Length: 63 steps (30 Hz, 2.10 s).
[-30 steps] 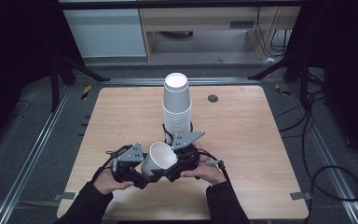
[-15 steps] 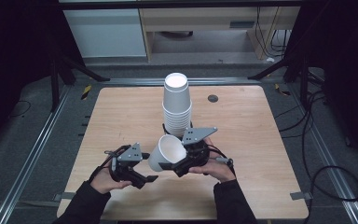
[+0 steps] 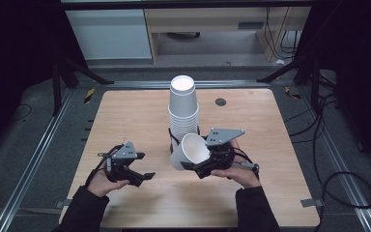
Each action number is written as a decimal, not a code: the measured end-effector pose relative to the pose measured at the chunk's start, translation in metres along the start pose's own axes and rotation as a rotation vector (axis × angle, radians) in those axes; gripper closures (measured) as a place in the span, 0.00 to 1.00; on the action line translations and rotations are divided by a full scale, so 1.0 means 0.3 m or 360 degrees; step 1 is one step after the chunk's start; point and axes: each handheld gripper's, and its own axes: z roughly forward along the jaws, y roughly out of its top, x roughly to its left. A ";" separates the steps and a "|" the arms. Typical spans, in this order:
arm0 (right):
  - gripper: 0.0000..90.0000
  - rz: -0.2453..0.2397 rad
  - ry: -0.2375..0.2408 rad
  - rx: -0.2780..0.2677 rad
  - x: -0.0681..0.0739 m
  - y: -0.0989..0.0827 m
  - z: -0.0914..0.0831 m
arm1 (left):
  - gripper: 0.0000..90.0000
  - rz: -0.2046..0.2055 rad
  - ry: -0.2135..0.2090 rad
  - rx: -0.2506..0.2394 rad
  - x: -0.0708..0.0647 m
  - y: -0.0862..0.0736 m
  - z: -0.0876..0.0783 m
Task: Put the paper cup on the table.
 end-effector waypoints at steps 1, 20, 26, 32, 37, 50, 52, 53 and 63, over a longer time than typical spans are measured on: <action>0.10 0.0002 -0.0018 0.0008 -0.005 0.000 -0.009 | 0.18 -0.0017 0.0019 -0.0003 0.007 -0.002 -0.002; 0.10 0.0097 -0.0387 0.0085 -0.098 0.002 -0.185 | 0.18 -0.0168 0.0132 0.0033 0.067 -0.040 0.005; 0.10 0.0146 -0.0524 0.0096 -0.135 0.003 -0.228 | 0.19 -0.0183 0.0143 0.0038 0.076 -0.046 0.004; 0.10 0.0207 -0.0671 0.0116 -0.182 0.005 -0.262 | 0.19 -0.0200 0.0155 0.0052 0.085 -0.055 0.010; 0.10 0.0238 -0.0787 0.0157 -0.217 -0.004 -0.282 | 0.19 -0.0222 0.0182 0.0045 0.094 -0.061 0.005; 0.10 0.0366 -0.1068 0.0290 -0.339 -0.045 -0.328 | 0.19 -0.0248 0.0216 0.0028 0.107 -0.066 -0.008; 0.10 0.0381 -0.1088 0.0305 -0.358 -0.049 -0.335 | 0.19 -0.0254 0.0220 0.0027 0.108 -0.067 -0.007; 0.10 0.0394 -0.1108 0.0316 -0.370 -0.051 -0.338 | 0.19 -0.0254 0.0221 0.0029 0.109 -0.067 -0.007; 0.10 0.0495 -0.1182 0.0436 -0.452 -0.103 -0.340 | 0.19 -0.0258 0.0236 0.0036 0.112 -0.069 -0.009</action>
